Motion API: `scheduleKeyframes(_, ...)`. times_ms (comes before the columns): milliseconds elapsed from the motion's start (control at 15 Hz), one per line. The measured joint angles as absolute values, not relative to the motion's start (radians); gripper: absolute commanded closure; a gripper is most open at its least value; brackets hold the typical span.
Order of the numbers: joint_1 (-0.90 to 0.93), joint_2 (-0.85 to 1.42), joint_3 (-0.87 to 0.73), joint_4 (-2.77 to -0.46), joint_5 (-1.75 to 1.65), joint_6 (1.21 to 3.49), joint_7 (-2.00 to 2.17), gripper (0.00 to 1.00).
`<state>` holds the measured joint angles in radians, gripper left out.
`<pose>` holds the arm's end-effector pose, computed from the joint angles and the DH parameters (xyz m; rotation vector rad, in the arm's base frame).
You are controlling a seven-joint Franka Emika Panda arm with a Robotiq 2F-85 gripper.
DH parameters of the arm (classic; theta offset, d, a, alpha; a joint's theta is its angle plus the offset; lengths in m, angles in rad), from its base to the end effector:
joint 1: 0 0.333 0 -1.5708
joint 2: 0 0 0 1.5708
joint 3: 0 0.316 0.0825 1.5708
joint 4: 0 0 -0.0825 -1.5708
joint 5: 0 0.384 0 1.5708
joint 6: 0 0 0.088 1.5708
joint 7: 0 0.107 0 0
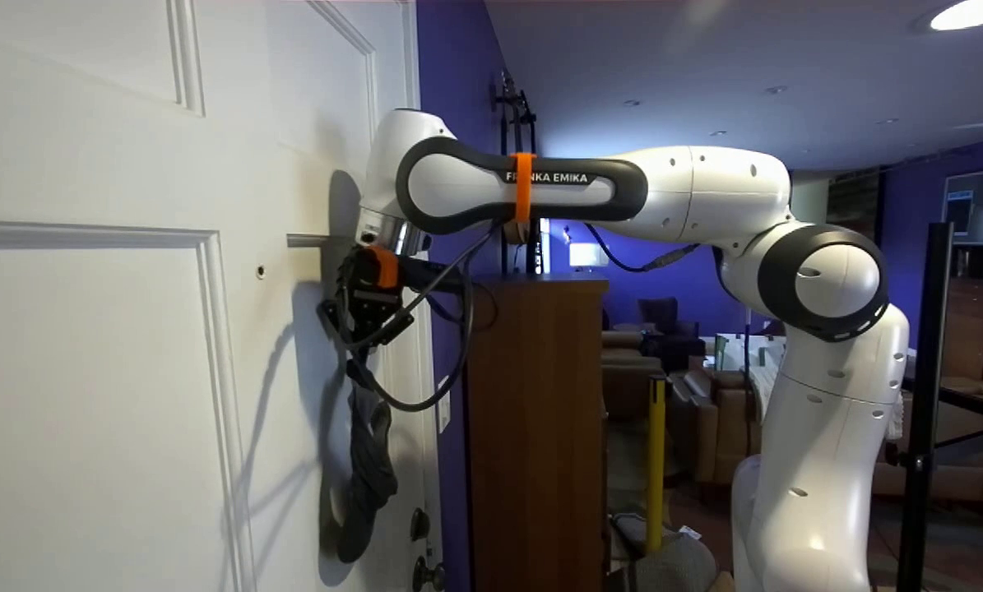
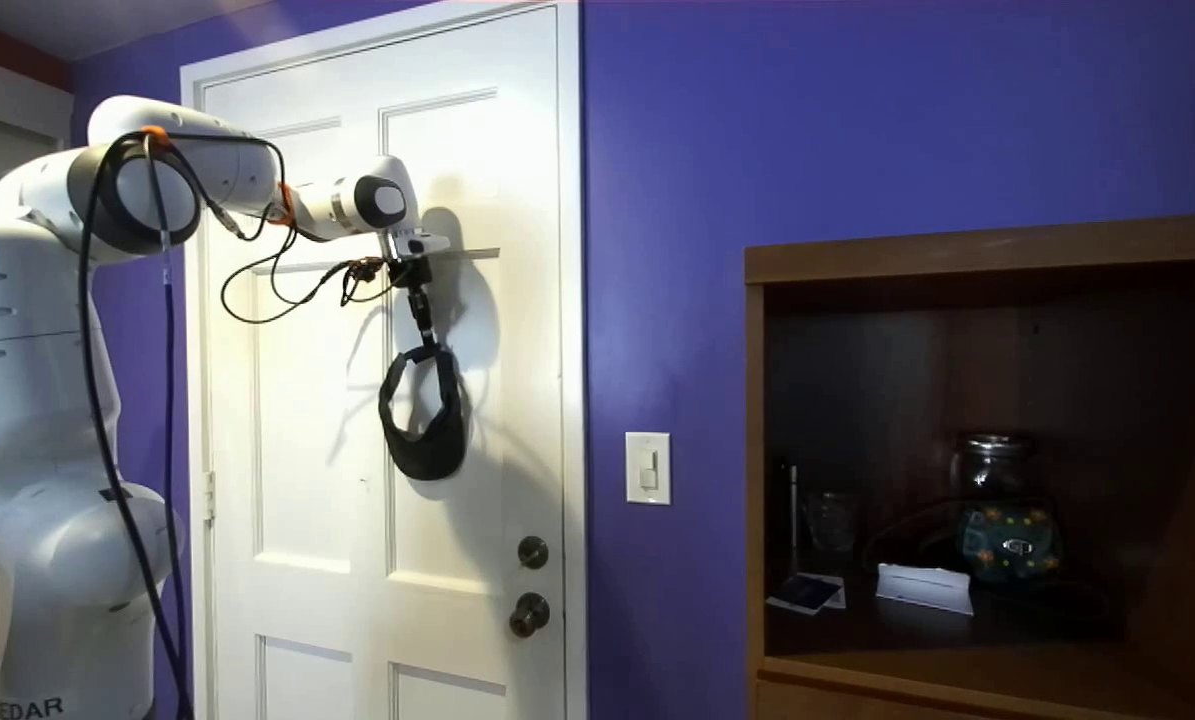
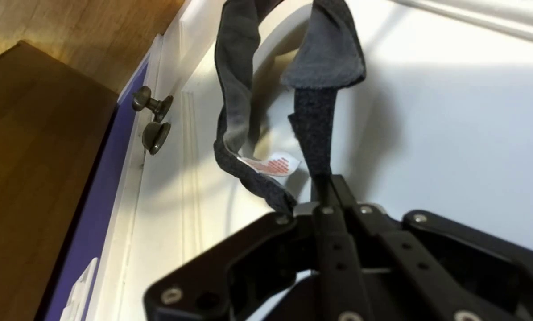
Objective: Remove the half sports cap from the top of the cabinet and hang it on the door hanging nail
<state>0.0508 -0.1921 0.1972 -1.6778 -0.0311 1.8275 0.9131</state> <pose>0.4983 0.1359 0.7005 -2.8153 0.9635 -0.4813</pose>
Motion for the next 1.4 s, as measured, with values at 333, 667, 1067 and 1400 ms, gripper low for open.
scheduleKeyframes(333, 0.057, -0.235, 0.231, -1.77, -0.084, 1.928, 1.015, 1.0)
scheduleKeyframes(667, 0.062, -0.245, 0.242, -1.804, -0.107, 1.961, 1.016, 0.98)
scheduleKeyframes(1067, 0.069, -0.242, 0.241, -1.801, -0.102, 1.952, 0.998, 1.0)
scheduleKeyframes(1400, 0.117, -0.242, 0.259, -1.796, -0.009, 1.84, 1.018, 1.0)
